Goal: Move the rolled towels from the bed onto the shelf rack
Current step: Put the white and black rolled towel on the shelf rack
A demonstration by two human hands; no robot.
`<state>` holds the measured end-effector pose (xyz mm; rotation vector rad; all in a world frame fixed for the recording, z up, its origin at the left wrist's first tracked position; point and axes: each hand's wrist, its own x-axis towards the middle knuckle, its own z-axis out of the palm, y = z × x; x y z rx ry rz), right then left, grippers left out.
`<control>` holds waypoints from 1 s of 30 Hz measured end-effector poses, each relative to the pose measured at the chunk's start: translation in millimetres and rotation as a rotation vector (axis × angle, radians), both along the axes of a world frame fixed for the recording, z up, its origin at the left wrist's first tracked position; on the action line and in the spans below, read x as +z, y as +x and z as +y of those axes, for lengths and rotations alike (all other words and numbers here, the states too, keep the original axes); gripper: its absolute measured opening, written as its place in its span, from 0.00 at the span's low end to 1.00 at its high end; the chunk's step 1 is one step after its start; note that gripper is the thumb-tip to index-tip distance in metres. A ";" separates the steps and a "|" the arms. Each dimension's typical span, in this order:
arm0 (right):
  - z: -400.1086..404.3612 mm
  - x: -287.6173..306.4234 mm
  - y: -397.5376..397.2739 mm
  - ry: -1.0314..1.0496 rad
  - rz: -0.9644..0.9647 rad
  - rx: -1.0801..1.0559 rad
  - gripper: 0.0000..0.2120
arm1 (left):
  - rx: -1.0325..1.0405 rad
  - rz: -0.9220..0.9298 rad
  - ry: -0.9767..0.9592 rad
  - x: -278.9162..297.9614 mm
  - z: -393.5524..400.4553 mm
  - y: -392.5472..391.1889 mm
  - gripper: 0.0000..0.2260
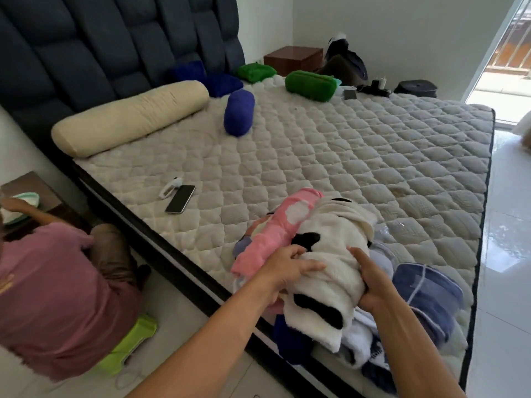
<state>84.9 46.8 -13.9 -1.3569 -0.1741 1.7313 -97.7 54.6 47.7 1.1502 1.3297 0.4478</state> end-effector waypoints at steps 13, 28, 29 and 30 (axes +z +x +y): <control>-86.3 112.4 -180.3 0.519 -0.366 0.233 0.21 | 0.568 -0.391 0.074 41.5 -129.4 -179.8 0.22; -254.5 132.6 -537.7 0.939 -0.141 1.280 0.29 | 1.230 -0.289 0.137 57.4 -435.2 -438.2 0.21; -270.3 134.5 -561.8 0.984 -0.124 1.344 0.29 | 1.310 -0.313 0.155 54.4 -454.5 -449.2 0.21; -285.8 134.3 -587.2 1.035 -0.105 1.405 0.27 | 1.385 -0.336 0.173 51.8 -473.3 -461.6 0.19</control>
